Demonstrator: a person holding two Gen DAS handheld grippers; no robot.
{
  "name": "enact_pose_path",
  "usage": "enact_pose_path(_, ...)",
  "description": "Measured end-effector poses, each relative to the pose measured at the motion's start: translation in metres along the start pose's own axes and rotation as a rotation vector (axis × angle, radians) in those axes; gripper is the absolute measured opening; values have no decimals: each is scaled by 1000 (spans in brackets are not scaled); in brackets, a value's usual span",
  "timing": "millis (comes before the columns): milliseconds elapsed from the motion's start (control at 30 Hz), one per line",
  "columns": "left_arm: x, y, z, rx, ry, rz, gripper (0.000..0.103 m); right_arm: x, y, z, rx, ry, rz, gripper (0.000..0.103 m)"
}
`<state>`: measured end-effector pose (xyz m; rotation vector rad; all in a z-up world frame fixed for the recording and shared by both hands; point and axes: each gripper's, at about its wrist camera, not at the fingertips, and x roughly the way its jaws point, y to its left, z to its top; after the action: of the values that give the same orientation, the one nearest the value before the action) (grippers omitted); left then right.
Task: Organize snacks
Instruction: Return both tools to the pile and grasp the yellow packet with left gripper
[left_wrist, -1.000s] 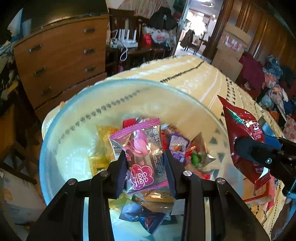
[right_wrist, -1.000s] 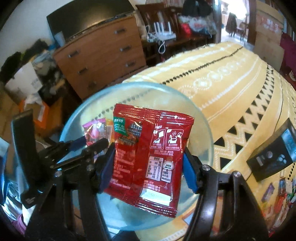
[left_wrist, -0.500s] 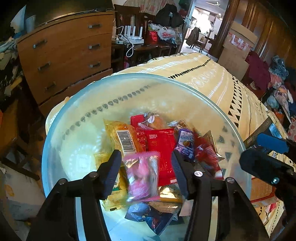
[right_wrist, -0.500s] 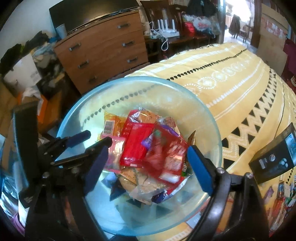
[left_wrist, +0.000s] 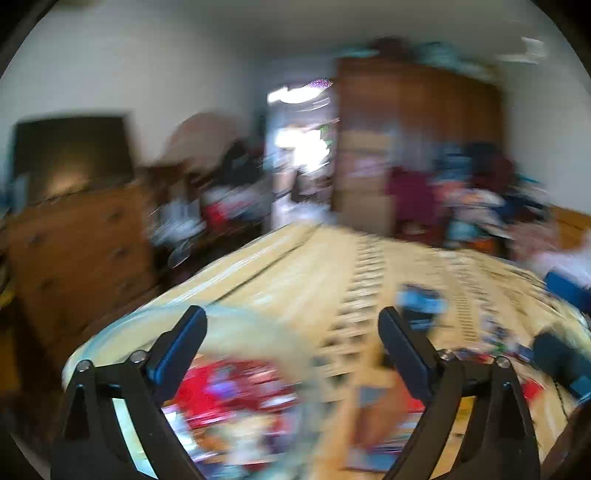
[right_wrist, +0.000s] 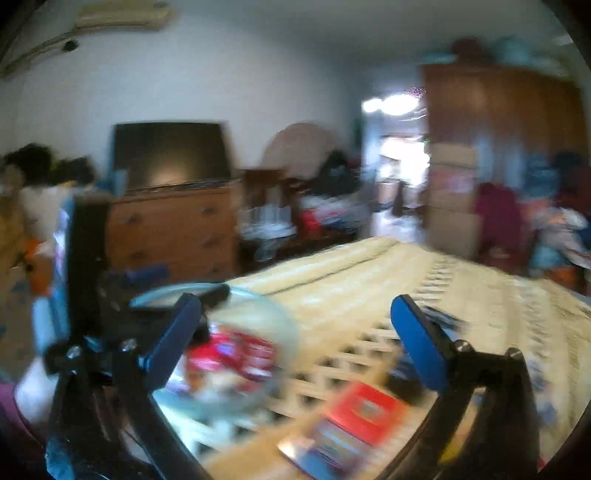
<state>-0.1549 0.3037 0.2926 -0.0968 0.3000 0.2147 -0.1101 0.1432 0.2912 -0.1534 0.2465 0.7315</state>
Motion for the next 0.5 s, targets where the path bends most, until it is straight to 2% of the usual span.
enact_pose_path(67,-4,-58,-5,59,11,-165,96,-26,-33,-28,45,51,-95,103)
enact_pose_path(133,-2,-109,-16,111,50,-298,96,-50,-71,-62,102,116,-211,103)
enact_pose_path(200,12,-165,-36,171,152,-445,96,-71,-114,-104,184,229,-301,103)
enact_pose_path(267,43,-218,-68,232,283,-555,96,-85,-149,-139,272,327,-363,103)
enact_pose_path(367,112,-270,-120,266,514,-615,95,-109,-186,-187,392,436,-414,103)
enact_pose_path(433,150,-291,-150,334,567,-554,93,-125,-203,-210,453,465,-431,103)
enact_pose_path(467,170,-293,-166,362,602,-491,93,-131,-211,-218,478,473,-439,103)
enact_pose_path(500,198,-293,-179,351,657,-392,90,-135,-219,-225,502,481,-442,103)
